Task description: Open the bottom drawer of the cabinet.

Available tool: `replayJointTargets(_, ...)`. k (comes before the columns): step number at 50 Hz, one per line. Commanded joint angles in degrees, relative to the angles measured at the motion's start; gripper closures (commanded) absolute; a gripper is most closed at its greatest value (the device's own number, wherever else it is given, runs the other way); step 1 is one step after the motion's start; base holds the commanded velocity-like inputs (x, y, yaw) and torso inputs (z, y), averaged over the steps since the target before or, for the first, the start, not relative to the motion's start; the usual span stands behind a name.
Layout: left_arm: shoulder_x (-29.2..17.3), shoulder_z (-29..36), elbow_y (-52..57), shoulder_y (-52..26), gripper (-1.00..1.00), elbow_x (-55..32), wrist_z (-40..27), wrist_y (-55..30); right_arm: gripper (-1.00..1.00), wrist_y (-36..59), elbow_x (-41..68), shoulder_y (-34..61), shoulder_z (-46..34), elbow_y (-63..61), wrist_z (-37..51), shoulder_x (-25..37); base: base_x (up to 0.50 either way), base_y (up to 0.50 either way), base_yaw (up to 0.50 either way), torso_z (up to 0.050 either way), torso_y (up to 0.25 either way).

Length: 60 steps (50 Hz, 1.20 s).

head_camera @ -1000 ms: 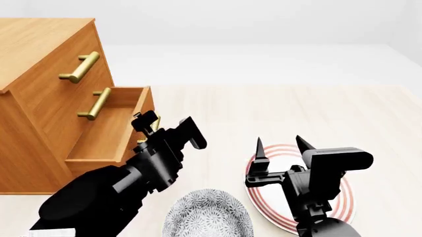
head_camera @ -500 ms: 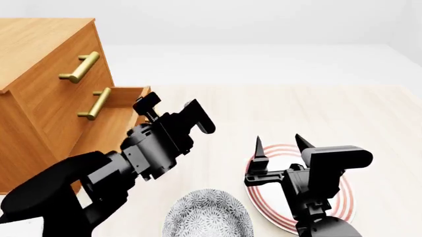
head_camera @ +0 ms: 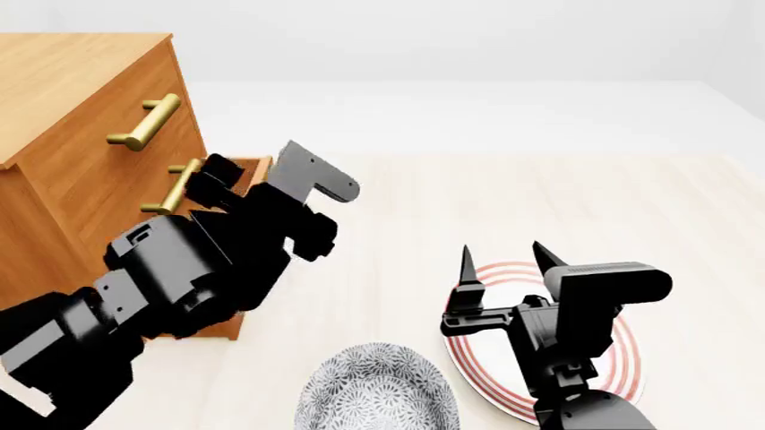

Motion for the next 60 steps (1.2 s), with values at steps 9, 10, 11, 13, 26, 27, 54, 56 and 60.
replayJointTargets(9,-3.79,-7.85,2.55,4.44,-1.00,-5.57,-3.53,4.03,-1.00,-0.14,0.22,0.35,-0.50,0.41,0.33,0.25,0.00,0.00,0.00,0.000,0.000)
replayJointTargets(10,-3.79,-7.85,2.55,4.44,-1.00,-5.57,-3.53,4.03,-1.00,-0.16,0.24,0.36,-0.52,0.42,0.35,0.26,0.00,0.00,0.00,0.000,0.000)
replayJointTargets(11,-3.79,-7.85,2.55,4.44,-1.00,-5.57,-3.53,4.03,-1.00,-0.17,0.26,0.36,-0.53,0.42,0.37,0.28,0.00,0.00,0.00,0.000,0.000)
replayJointTargets(13,-3.46,-10.37,1.16,5.31,-1.00,-8.83,-2.45,4.75,-1.00,-0.03,0.54,0.39,-0.22,0.24,0.45,0.46,0.00,0.00,0.00,0.000,0.000)
replayJointTargets(26,-3.42,-10.25,-1.01,5.81,-1.00,-8.43,-1.98,5.18,-1.00,0.43,0.94,0.91,-0.26,-0.04,0.94,0.72,0.00,0.00,0.00,0.000,0.000)
replayJointTargets(27,-3.32,-10.89,-1.46,6.00,-1.00,-9.45,-1.55,5.17,-1.00,0.46,0.97,0.92,-0.28,-0.14,0.99,0.74,0.00,0.00,0.00,0.000,0.000)
replayJointTargets(54,-1.70,-11.28,-10.63,7.93,-1.00,-8.49,2.53,8.68,-1.00,-0.53,1.02,0.29,-0.59,0.58,1.25,0.94,0.00,0.00,0.00,0.000,0.000)
replayJointTargets(56,-1.70,-11.28,-10.63,7.93,-1.00,-8.49,2.53,8.68,-1.00,-0.53,1.02,0.29,-0.59,0.58,1.25,0.94,0.00,0.00,0.00,0.000,0.000)
replayJointTargets(60,-1.17,-11.52,-13.88,8.64,-1.00,-8.43,4.22,9.85,-1.00,-0.70,1.01,0.13,-0.70,0.65,1.25,0.97,0.00,0.00,0.00,0.000,0.000)
